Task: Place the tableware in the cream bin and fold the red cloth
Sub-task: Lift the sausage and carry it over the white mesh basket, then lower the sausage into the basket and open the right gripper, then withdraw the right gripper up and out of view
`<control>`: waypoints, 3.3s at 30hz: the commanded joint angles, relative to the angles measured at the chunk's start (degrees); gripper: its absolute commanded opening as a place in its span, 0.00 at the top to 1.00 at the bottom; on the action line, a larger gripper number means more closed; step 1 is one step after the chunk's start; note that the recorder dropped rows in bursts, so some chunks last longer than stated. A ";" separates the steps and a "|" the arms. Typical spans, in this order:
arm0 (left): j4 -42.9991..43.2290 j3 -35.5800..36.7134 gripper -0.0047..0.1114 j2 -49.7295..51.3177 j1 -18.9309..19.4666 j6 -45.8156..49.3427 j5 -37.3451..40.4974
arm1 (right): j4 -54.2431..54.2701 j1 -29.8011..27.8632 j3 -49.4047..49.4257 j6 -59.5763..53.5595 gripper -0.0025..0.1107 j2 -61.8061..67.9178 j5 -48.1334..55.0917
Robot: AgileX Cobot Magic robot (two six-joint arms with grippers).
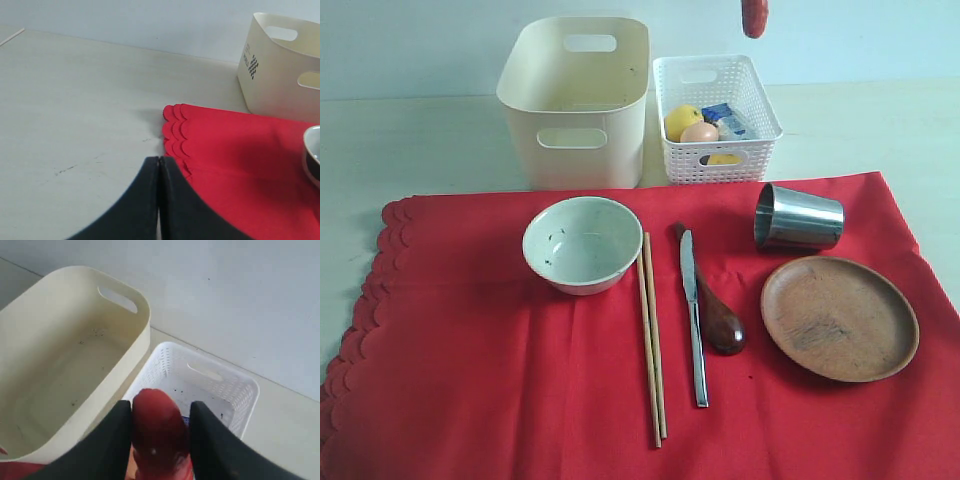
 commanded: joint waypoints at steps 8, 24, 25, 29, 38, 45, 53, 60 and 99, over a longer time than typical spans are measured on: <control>0.04 0.01 0.96 -0.34 -0.24 -0.25 -0.33 | 1.31 -0.36 -0.04 -0.42 0.98 10.41 -7.87; 0.04 0.01 0.96 -0.34 -0.24 -0.27 -0.33 | 1.31 -0.36 -0.04 -0.42 0.73 16.29 -7.53; 0.04 0.01 0.96 -0.34 -0.24 -0.27 -0.33 | 1.31 -0.36 -0.04 -0.42 0.67 16.17 -7.58; 0.04 0.01 0.96 -0.34 -0.24 -0.13 -0.33 | 1.31 -0.36 -0.04 -0.42 0.46 15.71 -8.38; 0.04 0.01 0.96 -0.34 -0.24 -0.26 -0.33 | 0.85 -0.36 -0.04 -0.42 0.33 12.03 -3.68; 0.04 0.01 0.96 -0.34 -0.24 -0.26 -0.33 | -1.04 -0.36 -0.04 3.22 0.40 7.67 5.89; 0.04 0.01 0.96 -0.34 -0.24 -0.26 -0.33 | -6.33 -0.36 -0.04 12.02 0.42 5.40 17.30; 0.04 0.01 0.96 -0.34 -0.24 -0.26 -0.33 | -8.16 -0.36 -0.04 15.21 0.42 2.32 21.15; 0.04 0.01 0.96 -0.34 -0.24 -0.14 -0.33 | -8.16 -0.36 -0.04 17.63 0.42 -24.08 23.35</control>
